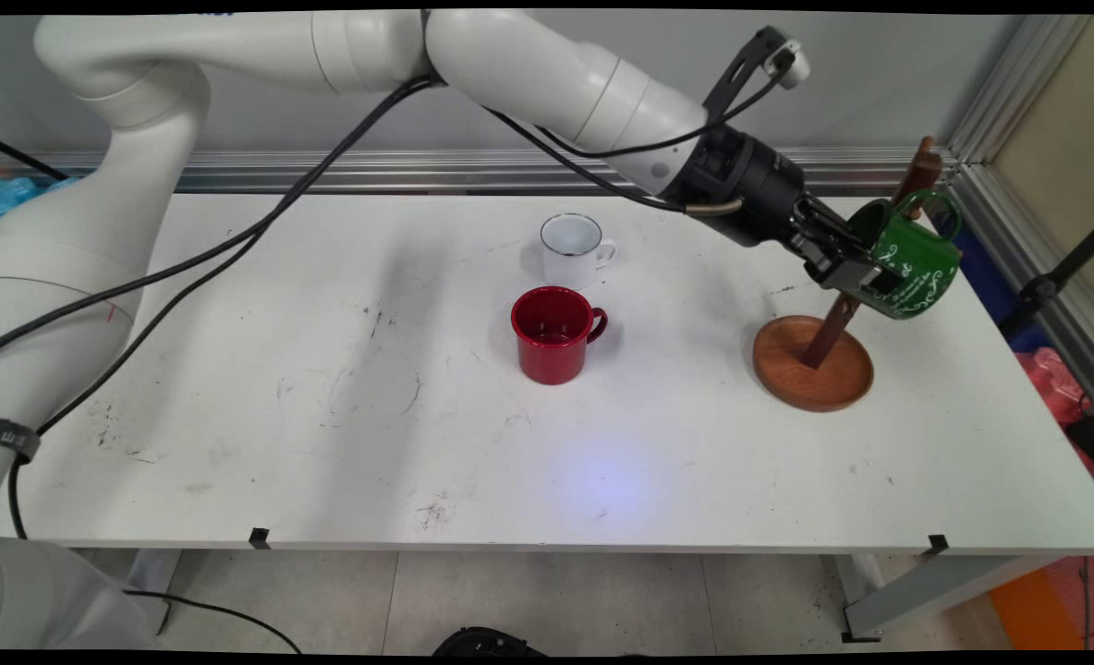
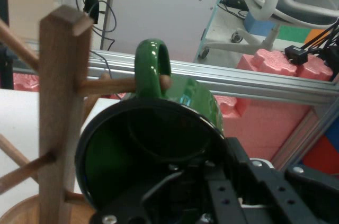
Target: Place the picked object on the table
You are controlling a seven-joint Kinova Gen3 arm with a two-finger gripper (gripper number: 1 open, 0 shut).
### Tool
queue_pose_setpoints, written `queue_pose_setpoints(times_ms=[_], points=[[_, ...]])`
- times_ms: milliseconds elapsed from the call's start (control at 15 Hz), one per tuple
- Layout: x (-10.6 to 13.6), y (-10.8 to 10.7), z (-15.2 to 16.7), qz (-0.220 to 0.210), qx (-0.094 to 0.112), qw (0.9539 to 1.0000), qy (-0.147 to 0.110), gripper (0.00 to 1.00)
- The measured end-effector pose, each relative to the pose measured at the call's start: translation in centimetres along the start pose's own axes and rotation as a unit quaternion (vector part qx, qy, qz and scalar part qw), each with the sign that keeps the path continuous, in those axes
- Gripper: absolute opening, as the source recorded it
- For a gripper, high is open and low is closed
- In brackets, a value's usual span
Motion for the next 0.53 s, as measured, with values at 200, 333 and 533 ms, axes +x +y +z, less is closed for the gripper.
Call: queue_pose_setpoints(times_ms=[200, 333, 533], points=[[0.7, 0.8, -1.0, 0.003, 0.001, 1.0000, -0.005, 0.00], [1.1, 1.2, -1.6, 0.004, 0.004, 1.0000, -0.007, 0.00], [1.8, 2.0, -2.8, 0.006, 0.009, 0.9999, -0.012, 0.00]])
